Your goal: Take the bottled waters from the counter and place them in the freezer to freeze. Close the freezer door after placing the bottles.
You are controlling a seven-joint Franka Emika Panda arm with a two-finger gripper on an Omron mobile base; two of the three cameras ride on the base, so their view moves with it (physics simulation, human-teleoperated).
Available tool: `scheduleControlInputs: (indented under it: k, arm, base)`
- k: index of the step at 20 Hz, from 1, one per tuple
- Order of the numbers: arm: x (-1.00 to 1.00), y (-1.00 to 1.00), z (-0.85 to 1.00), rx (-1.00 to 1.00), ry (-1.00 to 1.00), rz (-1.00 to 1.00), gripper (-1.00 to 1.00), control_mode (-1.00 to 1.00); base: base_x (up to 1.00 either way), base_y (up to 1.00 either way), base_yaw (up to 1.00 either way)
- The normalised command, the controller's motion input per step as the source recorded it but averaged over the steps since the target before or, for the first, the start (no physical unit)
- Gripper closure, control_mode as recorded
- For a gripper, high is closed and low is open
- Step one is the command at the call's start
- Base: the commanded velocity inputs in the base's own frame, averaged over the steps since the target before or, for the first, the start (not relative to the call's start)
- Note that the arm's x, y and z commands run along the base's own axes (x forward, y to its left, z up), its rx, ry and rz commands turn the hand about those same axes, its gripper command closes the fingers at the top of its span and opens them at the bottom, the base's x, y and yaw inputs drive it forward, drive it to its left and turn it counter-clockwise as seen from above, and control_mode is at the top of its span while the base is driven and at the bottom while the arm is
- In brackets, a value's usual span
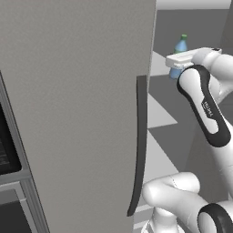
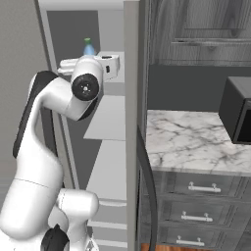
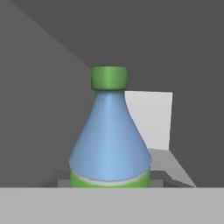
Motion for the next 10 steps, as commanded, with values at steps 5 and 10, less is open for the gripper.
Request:
scheduleControlInputs:
  k: [5,10]
  arm:
    - [0.35,0.0,-0.01,0.0,0.0,0.08,1.0,-1.0]
    - [0.3,0.0,-0.09,0.0,0.0,0.08,1.0,-1.0]
  base:
    - [0.0,0.0,0.0]
    - [0.0,0.0,0.0]
